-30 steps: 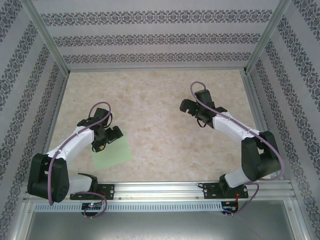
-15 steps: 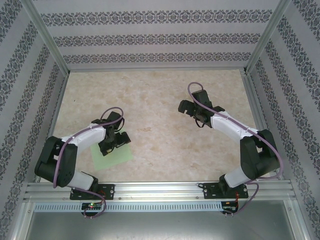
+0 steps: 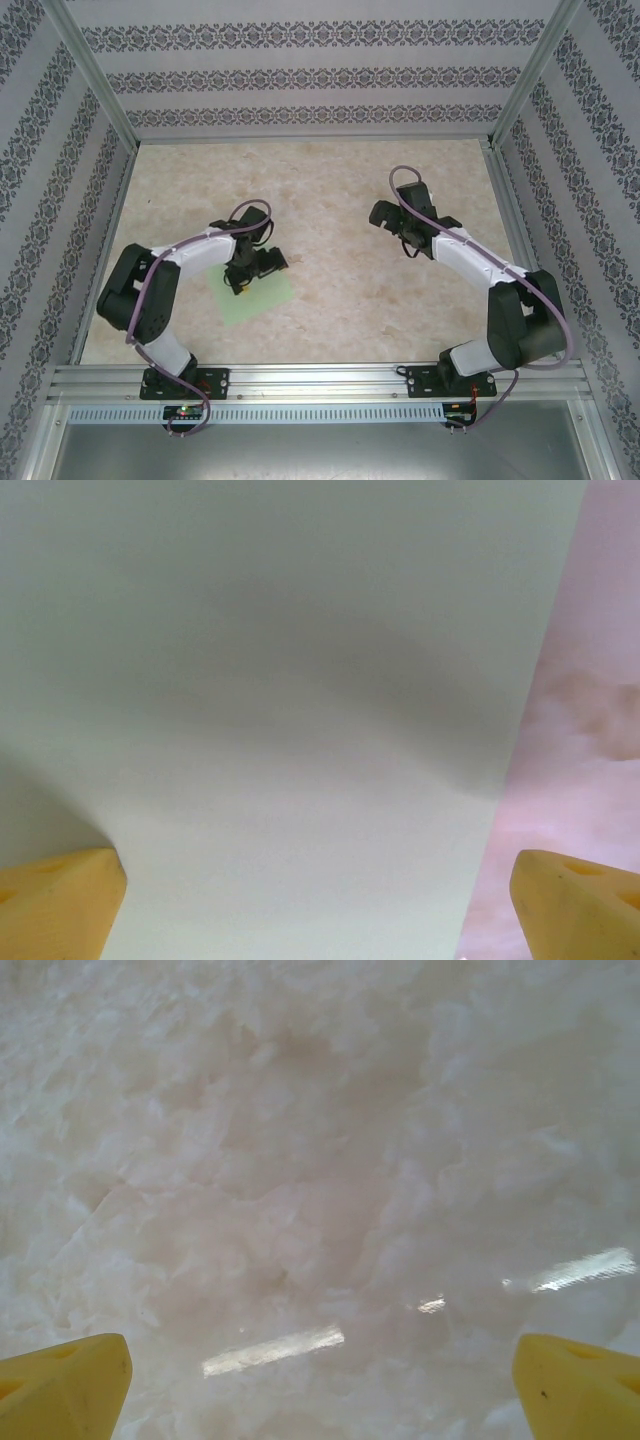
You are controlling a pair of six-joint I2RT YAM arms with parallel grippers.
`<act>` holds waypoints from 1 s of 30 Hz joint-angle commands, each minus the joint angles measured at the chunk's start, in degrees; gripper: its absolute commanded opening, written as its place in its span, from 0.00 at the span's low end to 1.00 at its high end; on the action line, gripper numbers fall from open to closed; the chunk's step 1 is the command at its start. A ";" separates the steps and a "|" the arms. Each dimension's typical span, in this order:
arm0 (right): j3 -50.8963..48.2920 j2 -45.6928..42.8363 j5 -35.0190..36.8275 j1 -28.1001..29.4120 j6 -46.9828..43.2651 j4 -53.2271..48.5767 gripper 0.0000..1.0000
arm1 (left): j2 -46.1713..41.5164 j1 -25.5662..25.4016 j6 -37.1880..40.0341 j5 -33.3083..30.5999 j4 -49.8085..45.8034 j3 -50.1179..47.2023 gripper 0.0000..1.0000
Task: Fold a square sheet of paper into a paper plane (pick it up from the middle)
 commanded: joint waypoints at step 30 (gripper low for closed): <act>14.96 9.64 1.17 21.38 -2.54 -11.02 0.92 | -1.35 12.84 9.32 11.51 9.09 10.23 1.00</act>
